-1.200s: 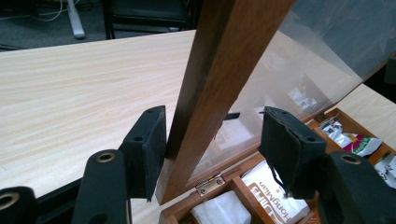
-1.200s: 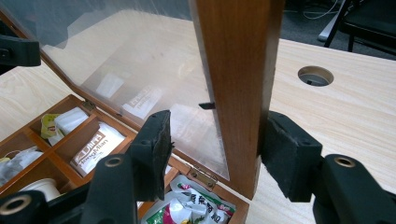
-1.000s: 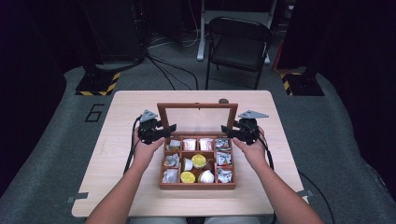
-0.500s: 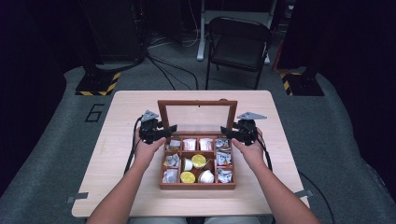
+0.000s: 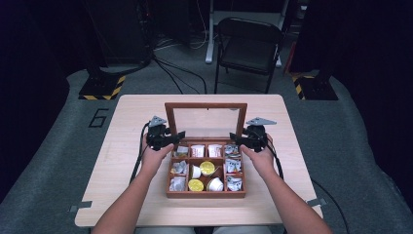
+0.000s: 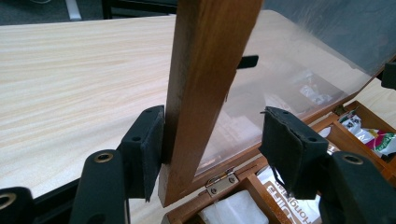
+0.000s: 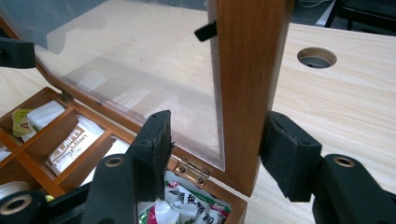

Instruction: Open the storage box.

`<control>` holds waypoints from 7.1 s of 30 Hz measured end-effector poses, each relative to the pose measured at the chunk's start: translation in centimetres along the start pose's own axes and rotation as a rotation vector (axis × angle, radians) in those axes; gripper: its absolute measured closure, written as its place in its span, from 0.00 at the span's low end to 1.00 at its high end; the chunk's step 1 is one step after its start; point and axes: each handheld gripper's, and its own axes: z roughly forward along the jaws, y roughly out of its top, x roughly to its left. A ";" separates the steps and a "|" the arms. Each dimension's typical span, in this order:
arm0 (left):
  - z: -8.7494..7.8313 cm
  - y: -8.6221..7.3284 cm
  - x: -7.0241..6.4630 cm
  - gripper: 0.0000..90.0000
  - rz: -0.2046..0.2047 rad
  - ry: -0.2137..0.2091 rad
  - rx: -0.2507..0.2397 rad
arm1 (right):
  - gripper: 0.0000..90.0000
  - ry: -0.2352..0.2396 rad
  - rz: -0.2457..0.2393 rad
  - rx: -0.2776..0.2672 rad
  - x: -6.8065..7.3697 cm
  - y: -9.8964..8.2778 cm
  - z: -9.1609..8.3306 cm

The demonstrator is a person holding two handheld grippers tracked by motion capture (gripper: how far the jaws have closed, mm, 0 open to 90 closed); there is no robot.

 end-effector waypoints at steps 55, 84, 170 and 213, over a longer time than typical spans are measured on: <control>1.5 -0.5 0.7 0.50 -0.041 0.048 0.032 | 0.60 -0.073 0.025 0.001 -0.3 -0.2 1.6; 2.4 -0.7 1.8 0.52 -0.135 0.036 0.045 | 0.59 -0.053 0.066 0.045 -1.3 0.2 3.0; 4.6 -1.4 3.0 0.35 -0.218 0.033 0.115 | 0.44 0.002 0.256 0.141 -2.6 -0.7 5.1; 5.1 -2.0 3.8 0.32 -0.316 0.007 0.164 | 0.44 0.064 0.433 0.197 -3.8 -1.5 5.7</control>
